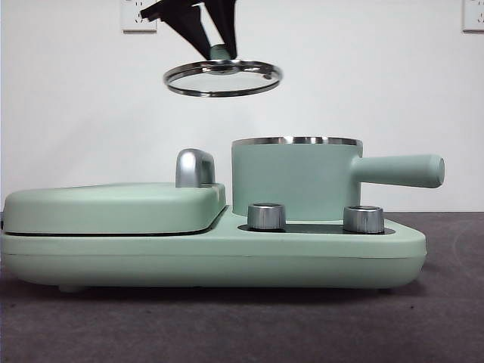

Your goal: Put the buns in a small steamer

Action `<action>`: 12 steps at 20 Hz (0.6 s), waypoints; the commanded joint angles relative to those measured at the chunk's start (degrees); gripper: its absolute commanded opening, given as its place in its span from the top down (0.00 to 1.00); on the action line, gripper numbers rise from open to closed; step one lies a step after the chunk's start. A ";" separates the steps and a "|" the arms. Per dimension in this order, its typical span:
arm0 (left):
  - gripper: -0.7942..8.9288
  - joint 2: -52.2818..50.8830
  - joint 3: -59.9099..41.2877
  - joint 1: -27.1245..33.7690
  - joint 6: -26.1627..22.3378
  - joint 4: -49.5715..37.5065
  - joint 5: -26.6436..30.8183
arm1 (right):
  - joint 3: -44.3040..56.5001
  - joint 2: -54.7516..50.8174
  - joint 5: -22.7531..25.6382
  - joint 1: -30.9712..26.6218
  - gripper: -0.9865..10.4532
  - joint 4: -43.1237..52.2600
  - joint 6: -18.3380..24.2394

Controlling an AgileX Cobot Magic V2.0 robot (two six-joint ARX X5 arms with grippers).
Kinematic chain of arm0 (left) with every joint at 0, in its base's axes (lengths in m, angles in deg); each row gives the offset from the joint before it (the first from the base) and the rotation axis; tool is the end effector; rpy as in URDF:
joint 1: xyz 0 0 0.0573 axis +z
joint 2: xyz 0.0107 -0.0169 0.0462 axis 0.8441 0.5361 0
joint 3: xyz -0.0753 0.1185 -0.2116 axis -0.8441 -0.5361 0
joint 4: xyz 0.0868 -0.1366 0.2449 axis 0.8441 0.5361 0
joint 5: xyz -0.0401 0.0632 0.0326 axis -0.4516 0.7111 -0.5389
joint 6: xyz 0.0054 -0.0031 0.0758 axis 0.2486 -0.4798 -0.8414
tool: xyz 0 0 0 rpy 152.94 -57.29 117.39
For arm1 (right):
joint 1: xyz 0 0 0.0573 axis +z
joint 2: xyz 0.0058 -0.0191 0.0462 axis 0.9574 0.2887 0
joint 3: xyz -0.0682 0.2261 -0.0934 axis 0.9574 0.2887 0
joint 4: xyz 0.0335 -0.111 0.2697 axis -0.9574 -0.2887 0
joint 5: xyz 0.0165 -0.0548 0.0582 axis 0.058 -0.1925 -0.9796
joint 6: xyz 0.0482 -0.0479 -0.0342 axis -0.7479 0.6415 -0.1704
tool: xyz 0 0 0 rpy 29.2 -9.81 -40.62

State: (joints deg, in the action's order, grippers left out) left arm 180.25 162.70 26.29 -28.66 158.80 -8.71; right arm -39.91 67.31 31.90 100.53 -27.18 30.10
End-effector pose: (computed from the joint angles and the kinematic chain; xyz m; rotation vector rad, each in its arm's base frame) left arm 0.3944 -0.2472 0.3956 0.1676 0.9434 -0.5797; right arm 0.1456 0.0753 0.3837 -0.0907 0.7556 0.4216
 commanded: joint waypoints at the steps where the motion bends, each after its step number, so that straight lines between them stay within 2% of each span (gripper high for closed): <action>1: 0.80 0.11 1.95 -1.97 0.57 0.74 -0.02 | 4.24 -5.31 -0.07 0.31 0.48 2.19 -0.68; 3: 0.80 0.11 1.57 -3.82 1.09 0.92 -0.02 | 8.70 -11.26 -0.98 0.31 0.48 3.87 -0.52; 9: 0.80 0.17 -3.06 -8.96 0.50 0.20 -0.02 | 18.05 -24.33 -10.43 0.31 0.48 6.12 0.04; 12: 0.80 0.79 -3.39 -11.26 -0.57 -2.40 -0.02 | 20.24 -27.45 -10.60 0.31 0.48 6.21 0.04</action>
State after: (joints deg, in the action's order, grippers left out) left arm 180.27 157.50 15.67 -28.68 158.15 -8.65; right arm -19.28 39.71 21.48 100.55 -21.65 30.08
